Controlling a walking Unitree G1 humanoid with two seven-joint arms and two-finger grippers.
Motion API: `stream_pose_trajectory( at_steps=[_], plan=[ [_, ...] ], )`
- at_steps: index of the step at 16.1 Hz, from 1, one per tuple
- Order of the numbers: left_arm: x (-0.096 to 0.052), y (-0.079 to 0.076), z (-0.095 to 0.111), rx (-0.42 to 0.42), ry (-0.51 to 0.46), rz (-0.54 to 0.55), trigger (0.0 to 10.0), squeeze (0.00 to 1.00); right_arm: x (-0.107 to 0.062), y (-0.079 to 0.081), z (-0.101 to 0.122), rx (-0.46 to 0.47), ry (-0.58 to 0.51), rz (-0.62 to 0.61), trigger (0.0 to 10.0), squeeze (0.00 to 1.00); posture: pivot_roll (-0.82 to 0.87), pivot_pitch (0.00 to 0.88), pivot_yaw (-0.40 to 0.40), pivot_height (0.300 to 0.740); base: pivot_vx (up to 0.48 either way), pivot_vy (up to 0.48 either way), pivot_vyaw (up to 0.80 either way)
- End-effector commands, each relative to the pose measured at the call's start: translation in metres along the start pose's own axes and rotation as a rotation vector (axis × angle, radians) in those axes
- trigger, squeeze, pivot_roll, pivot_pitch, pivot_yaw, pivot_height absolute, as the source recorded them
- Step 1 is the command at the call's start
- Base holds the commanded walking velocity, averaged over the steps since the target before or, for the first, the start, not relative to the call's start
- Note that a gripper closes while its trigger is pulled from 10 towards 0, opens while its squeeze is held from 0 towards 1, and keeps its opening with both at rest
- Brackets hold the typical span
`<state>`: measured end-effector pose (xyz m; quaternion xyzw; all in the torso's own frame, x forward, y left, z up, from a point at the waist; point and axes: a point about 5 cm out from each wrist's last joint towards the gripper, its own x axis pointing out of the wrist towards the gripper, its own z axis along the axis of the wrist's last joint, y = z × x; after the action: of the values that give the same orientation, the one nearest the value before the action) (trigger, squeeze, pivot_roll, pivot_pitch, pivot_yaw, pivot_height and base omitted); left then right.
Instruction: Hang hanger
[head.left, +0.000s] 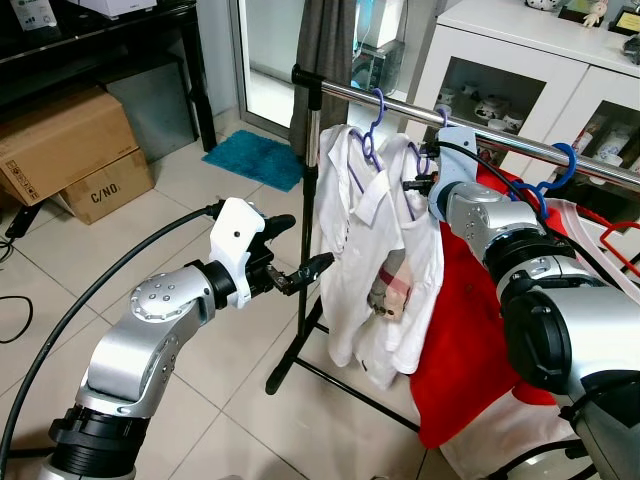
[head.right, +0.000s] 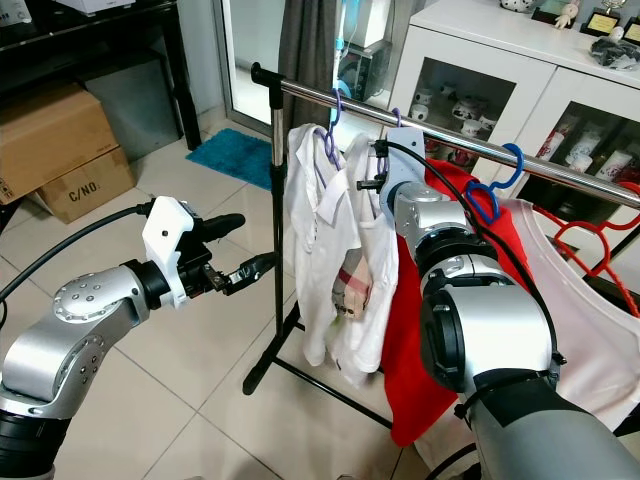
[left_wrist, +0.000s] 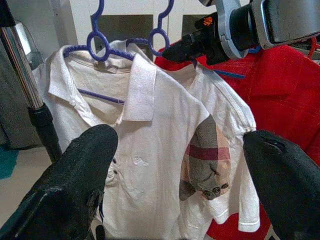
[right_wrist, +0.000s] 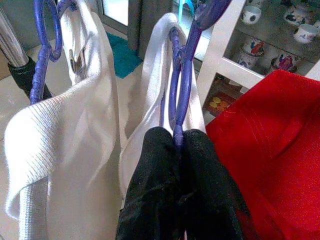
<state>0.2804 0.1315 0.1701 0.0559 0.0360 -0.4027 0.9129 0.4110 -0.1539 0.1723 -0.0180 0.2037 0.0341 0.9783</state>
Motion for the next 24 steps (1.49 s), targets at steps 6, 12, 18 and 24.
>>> stream_pose_trajectory(
  at_steps=[6, 12, 18, 24],
  plan=[
    [0.0, -0.001, -0.003, -0.007, 0.009, 0.048, 10.0, 0.0, -0.002, -0.004, 0.014, 0.035, -0.07, 0.025, 0.0, 0.0, -0.04, 0.0, -0.071, 0.74, 0.0, 0.0, 0.0],
    [-0.002, 0.013, -0.009, 0.028, -0.046, 0.238, 10.0, 0.0, -0.006, -0.008, 0.023, 0.036, -0.189, 0.086, 0.0, 0.0, -0.06, 0.0, -0.051, 0.74, 0.0, 0.0, 0.0],
    [-0.01, 0.011, -0.021, -0.032, -0.048, 0.327, 10.0, 0.0, -0.03, -0.008, -0.002, 0.051, -0.359, 0.16, 0.0, 0.0, -0.07, 0.0, -0.044, 0.74, 0.0, 0.0, 0.0],
    [-0.016, 0.008, -0.033, -0.015, -0.007, 0.413, 10.0, 0.0, -0.081, -0.001, -0.058, 0.091, -0.302, 0.093, 0.0, 0.0, -0.08, 0.0, -0.055, 0.74, 0.0, 0.0, 0.0]
  ],
)
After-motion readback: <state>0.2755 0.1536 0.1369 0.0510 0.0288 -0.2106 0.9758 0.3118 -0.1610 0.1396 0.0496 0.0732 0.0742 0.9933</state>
